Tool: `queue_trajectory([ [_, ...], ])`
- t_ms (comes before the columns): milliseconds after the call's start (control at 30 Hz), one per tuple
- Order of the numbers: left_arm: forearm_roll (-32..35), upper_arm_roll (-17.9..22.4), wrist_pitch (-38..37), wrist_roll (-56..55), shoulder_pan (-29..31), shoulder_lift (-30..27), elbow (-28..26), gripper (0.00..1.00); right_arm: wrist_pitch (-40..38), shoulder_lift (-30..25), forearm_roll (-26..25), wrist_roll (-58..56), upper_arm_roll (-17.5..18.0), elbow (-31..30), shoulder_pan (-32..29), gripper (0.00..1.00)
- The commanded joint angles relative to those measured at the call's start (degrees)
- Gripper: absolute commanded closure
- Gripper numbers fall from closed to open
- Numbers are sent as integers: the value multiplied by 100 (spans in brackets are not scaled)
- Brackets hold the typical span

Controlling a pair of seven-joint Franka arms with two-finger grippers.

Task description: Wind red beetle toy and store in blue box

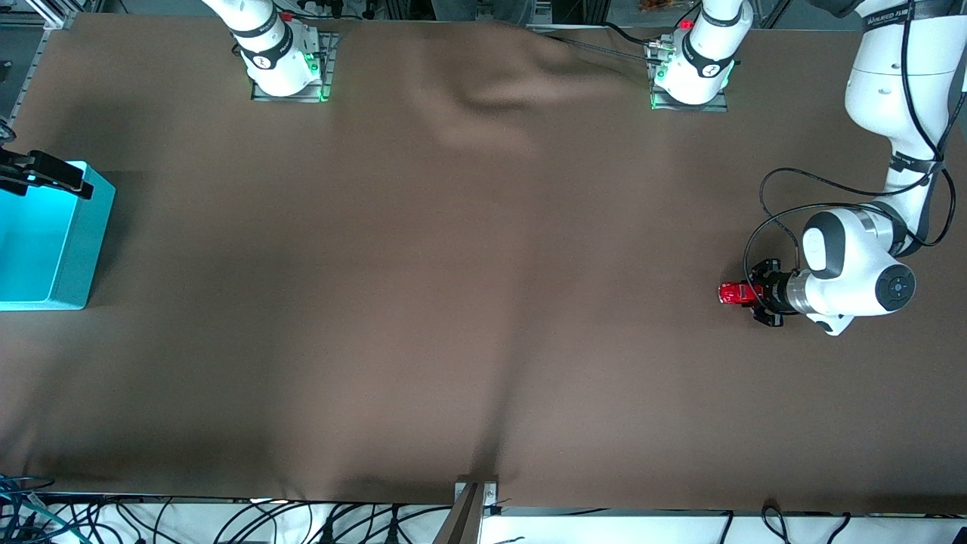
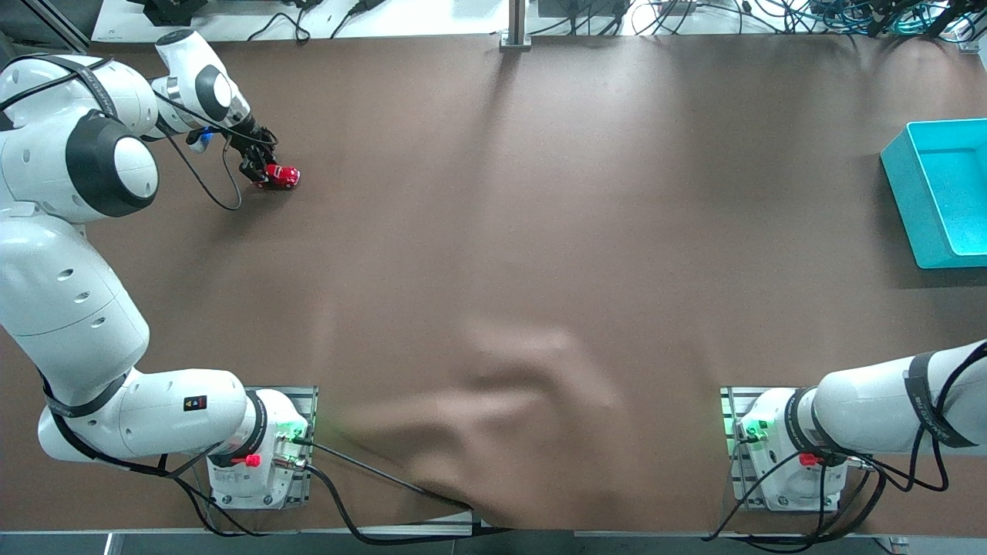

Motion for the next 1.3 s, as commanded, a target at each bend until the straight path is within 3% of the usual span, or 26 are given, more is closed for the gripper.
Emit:
queue_trajectory([
  [0,-90,47,-68,257,-27,198,174,100,-18,29,-31,75,14,118,10,0],
  [1267,-117,47,-24,1294,377,444,43,100,-9,29,-31,83,14,118,10,0],
])
